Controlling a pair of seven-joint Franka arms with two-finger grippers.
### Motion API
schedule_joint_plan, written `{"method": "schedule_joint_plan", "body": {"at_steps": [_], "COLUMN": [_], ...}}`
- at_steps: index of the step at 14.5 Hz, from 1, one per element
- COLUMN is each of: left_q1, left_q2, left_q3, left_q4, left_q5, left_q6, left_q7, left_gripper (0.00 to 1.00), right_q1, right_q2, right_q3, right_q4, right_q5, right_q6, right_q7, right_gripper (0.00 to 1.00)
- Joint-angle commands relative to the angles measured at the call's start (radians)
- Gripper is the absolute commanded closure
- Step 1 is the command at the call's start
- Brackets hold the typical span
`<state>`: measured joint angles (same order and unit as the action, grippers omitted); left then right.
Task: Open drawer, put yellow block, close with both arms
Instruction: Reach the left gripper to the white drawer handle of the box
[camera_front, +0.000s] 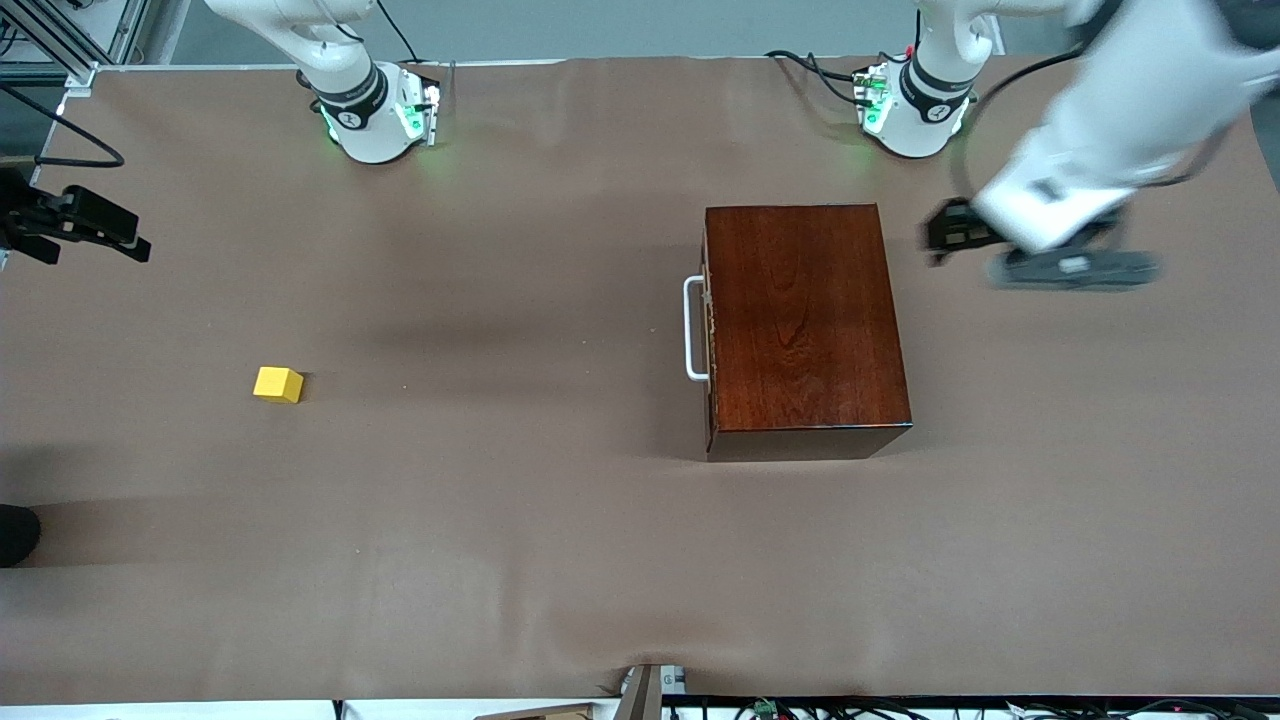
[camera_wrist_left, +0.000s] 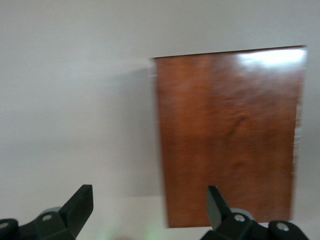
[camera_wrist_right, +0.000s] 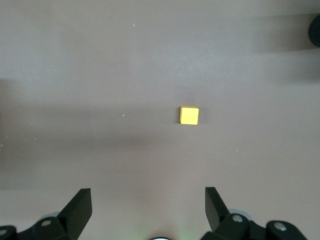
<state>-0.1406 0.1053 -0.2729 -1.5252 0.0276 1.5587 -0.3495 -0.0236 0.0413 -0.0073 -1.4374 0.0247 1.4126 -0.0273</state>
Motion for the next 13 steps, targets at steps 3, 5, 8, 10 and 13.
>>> {"method": "schedule_joint_plan", "body": {"at_steps": [3,5,8,10,13], "left_q1": [-0.239,-0.333,-0.485,-0.662,-0.858], "left_q2": [0.276,0.339,0.469,0.533,0.608], "left_q3": [0.001,0.004,0.076,0.24,0.435], "left_q4": [0.267,0.275,0.373,0.398,0.398], "left_q5": [0.049,0.103,0.109,0.112,0.109], "left_q6": [0.022,0.133,0.196,0.221,0.227], "left_q7": [-0.288,-0.365,-0.476,-0.52,-0.536], "left_gripper": [0.0,0.0,0.0,0.0,0.0], "right_q1": [-0.019,-0.022,-0.025,-0.027,-0.027], "right_q2": [0.0,0.002,0.009,0.009,0.009], "right_q3": [0.007,0.007,0.007,0.007,0.007], "right_q4": [0.002,0.0,0.002,0.002,0.002], "right_q5": [0.011,0.011,0.011,0.011,0.011], "right_q6": [-0.003,-0.004,-0.004,-0.004,-0.004], "right_q7": [0.009,0.009,0.009,0.009,0.009], "right_gripper": [0.0,0.0,0.0,0.0,0.0]}}
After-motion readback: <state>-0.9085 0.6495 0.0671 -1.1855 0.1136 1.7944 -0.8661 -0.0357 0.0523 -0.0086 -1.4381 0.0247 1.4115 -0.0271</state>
